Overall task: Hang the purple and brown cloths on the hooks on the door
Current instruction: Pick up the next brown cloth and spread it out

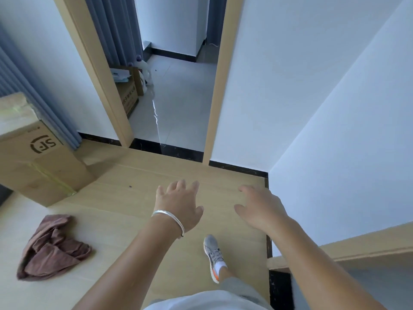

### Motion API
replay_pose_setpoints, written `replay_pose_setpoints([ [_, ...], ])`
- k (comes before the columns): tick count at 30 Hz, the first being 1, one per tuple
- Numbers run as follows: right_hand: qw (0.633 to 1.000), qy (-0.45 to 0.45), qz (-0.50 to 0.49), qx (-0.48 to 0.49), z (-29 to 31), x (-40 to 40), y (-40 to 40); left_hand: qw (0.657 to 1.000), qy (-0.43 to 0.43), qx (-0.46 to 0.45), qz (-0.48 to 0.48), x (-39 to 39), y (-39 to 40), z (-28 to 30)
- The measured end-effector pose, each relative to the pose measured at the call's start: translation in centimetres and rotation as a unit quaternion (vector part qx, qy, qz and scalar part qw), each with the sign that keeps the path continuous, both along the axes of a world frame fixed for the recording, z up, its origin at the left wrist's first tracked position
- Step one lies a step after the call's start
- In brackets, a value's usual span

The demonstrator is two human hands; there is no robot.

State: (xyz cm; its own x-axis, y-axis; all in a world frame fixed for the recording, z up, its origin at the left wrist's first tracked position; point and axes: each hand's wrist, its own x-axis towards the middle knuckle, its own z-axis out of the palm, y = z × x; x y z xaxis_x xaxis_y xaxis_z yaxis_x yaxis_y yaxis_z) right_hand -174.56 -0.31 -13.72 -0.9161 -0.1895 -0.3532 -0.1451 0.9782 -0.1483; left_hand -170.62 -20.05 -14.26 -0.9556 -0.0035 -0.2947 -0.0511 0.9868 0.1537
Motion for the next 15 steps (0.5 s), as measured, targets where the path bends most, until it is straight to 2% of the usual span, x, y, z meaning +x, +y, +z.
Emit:
replay_pose_setpoints([
  [9, 0.990, 0.015, 0.131, -0.052, 0.5, -17.3, -4.5, 0.991, -0.001, -0.043, 0.127, -12.8, -2.9, 1.4],
  [15, 0.973, -0.015, 0.220, -0.072, -0.4, -24.2, -9.2, 0.970, 0.004, -0.037, 0.239, -16.4, -6.0, 1.9],
])
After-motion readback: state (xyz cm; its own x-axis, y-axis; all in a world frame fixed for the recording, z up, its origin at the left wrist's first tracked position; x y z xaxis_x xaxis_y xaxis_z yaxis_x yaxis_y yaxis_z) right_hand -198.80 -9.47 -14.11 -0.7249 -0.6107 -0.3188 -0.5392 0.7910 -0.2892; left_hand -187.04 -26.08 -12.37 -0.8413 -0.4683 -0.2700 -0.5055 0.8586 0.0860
